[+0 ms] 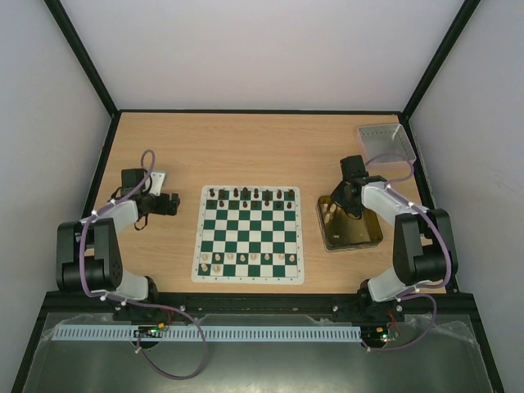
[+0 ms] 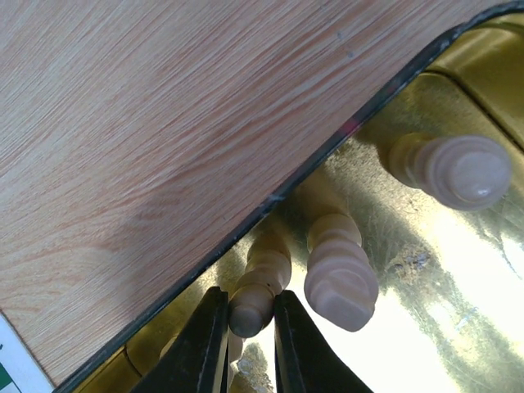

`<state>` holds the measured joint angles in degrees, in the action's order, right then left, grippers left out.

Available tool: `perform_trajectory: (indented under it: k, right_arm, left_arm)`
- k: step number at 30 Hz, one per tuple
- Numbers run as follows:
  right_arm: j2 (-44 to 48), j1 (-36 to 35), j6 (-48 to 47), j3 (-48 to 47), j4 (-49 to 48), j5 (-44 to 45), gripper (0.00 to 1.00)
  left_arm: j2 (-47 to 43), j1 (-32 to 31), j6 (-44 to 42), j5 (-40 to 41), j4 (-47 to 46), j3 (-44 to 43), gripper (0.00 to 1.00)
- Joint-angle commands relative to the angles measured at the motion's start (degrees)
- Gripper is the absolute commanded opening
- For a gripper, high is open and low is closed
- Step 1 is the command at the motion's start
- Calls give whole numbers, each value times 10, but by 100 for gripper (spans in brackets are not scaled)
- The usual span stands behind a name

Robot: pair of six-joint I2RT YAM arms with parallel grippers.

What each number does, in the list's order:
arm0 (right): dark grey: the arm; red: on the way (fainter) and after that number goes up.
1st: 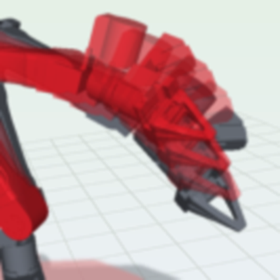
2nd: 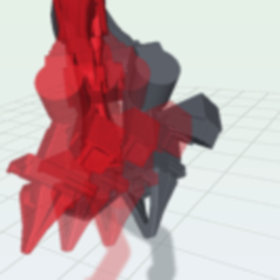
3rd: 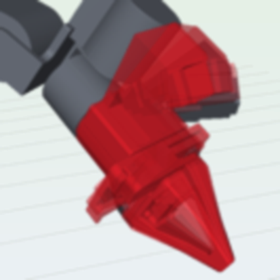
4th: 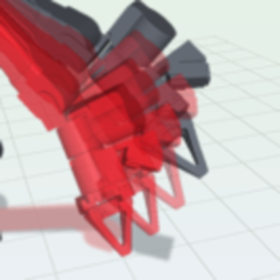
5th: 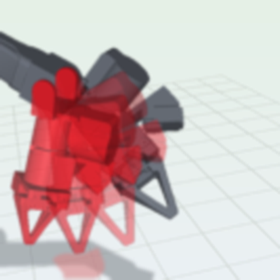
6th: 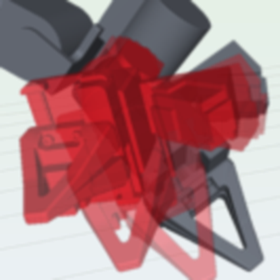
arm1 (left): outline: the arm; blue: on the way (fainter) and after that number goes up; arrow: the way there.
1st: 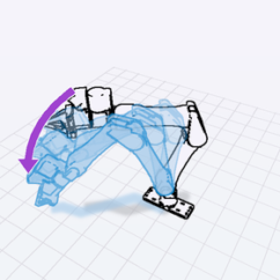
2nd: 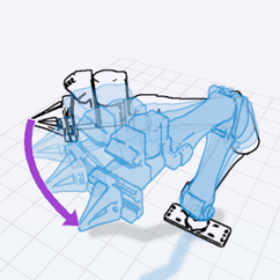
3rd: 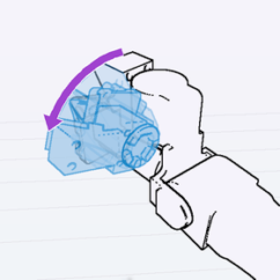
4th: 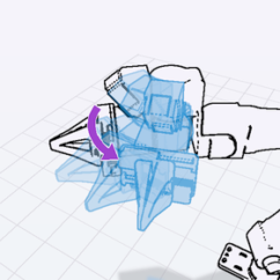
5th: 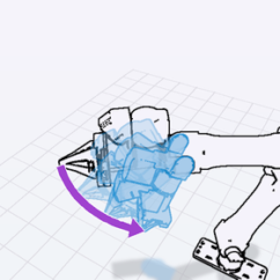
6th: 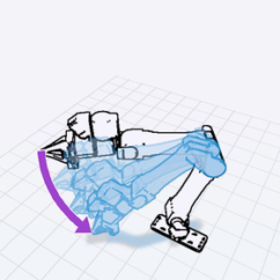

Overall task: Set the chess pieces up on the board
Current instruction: Pick up the chess piece from the storage box.

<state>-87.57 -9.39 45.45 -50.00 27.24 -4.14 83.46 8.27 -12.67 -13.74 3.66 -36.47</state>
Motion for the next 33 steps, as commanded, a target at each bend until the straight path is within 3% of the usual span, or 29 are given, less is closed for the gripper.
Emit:
perform_trajectory:
  k: [1,9,22,28,33]
  right_arm:
    - [-17,2,2,-10,-7,8,11]
    - [0,2,1,-11,4,4,7]
    - [153,-35,-6,-17,116,6,8]
    - [199,-131,9,-54,186,16,9]
    - [201,-284,58,-81,213,33,9]
  left_arm:
    - [5,-2,-7,-11,7,-9,99]
    - [7,-2,-8,-14,8,-9,99]
    - [7,-2,-10,-19,9,-9,99]
    - [7,-2,-10,-19,9,-9,99]
    - [7,-2,-9,-18,8,-8,100]
